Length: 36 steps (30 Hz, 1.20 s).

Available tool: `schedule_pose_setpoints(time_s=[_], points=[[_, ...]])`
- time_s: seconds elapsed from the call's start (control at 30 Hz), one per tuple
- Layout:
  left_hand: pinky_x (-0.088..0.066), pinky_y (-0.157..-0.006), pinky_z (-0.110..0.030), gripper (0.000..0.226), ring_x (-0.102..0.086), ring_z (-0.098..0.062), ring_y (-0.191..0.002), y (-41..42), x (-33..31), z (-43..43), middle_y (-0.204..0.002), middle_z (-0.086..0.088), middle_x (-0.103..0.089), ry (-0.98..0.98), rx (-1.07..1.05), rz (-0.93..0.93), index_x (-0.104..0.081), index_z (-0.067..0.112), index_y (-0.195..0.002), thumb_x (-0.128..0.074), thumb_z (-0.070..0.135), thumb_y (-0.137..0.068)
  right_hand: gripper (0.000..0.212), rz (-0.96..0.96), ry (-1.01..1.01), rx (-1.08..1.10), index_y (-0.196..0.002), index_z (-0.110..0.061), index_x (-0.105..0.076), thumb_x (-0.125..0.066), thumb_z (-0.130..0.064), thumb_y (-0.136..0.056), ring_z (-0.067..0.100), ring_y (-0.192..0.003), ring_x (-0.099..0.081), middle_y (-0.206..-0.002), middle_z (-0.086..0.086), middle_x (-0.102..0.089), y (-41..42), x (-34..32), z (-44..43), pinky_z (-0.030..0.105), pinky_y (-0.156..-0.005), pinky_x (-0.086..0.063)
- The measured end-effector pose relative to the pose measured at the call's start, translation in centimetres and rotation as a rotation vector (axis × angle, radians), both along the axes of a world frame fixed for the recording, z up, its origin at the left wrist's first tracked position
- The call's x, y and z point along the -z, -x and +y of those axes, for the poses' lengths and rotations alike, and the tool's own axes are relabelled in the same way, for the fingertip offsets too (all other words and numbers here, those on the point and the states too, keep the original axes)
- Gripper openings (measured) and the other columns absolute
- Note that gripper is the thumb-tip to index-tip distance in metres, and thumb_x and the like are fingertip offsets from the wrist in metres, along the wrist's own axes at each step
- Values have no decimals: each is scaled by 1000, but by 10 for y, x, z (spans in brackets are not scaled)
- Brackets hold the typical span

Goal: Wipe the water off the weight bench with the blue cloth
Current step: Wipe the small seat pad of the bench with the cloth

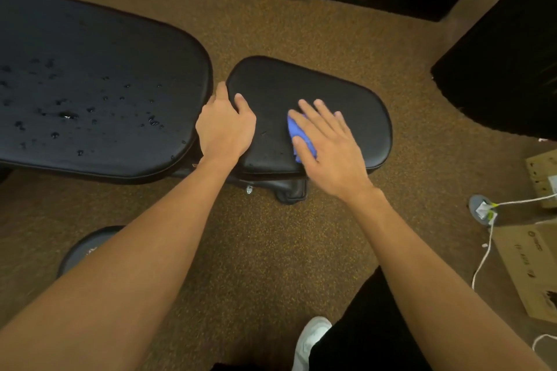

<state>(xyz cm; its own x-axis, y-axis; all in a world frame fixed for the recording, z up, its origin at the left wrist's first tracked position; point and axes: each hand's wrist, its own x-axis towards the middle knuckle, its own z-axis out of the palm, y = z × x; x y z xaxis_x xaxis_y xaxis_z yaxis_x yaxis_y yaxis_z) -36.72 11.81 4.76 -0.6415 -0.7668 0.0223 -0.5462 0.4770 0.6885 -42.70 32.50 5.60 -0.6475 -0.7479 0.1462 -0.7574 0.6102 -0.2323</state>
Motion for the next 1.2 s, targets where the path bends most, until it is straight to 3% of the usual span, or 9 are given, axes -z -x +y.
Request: schedule_pose_setpoints(time_s=[0.13,0.33,0.53,0.73,0.93,1.13,1.2], points=[[-47,-107,-48,58,-60,-36,-129,0,1,-1,-139,-17,-66,3,3,-2,-39,12,-161,-39,37,-109,57,-27,-20,190,-166,-24,-34,-29,-44,-113,23,-165,-10,-176,-2,-23,3,-2,-34,53,-133,-8],[-48,-102,-48,55,-64,-37,-123,-1,3,-1,-130,-18,-70,19,-2,8,-42,12,-159,-37,34,-109,54,30,-28,-128,-164,-25,-39,-32,-44,-113,17,-164,-14,-173,-6,-30,-14,-1,-13,49,-133,-12],[-47,-101,-47,53,-64,-36,-122,-1,3,-3,-130,-16,-70,8,-5,16,-42,12,-160,-37,31,-111,57,-31,-17,176,-165,-23,-35,-29,-43,-113,24,-165,-11,-176,-2,-24,-1,-1,-38,54,-133,-9],[-46,-106,-47,52,-62,-36,-127,-2,3,-3,-137,-17,-68,-10,-2,36,-44,12,-159,-37,29,-110,53,8,-20,-158,-164,-25,-38,-35,-43,-114,16,-164,-13,-174,-7,-29,-16,-2,-18,48,-133,-9],[-48,-104,-48,52,-63,-36,-125,-2,5,-5,-137,-15,-68,-4,10,39,-43,10,-159,-38,28,-110,55,-56,-15,188,-165,-24,-35,-32,-42,-113,23,-165,-9,-176,-3,-23,4,-1,-39,54,-132,-9],[-45,-107,-46,50,-60,-37,-131,-5,3,-3,-145,-17,-62,-10,24,49,-44,8,-158,-38,26,-111,55,-39,-43,-149,-166,-26,-34,-32,-43,-114,14,-165,-7,-175,-8,-25,-20,-7,-31,47,-134,-6],[-45,-108,-47,51,-59,-37,-132,-6,2,-3,-148,-16,-60,-27,32,47,-43,9,-159,-38,26,-112,54,-53,-42,-110,-166,-28,-33,-32,-44,-114,12,-164,-5,-175,-10,-23,-14,-7,-10,44,-134,-7]])
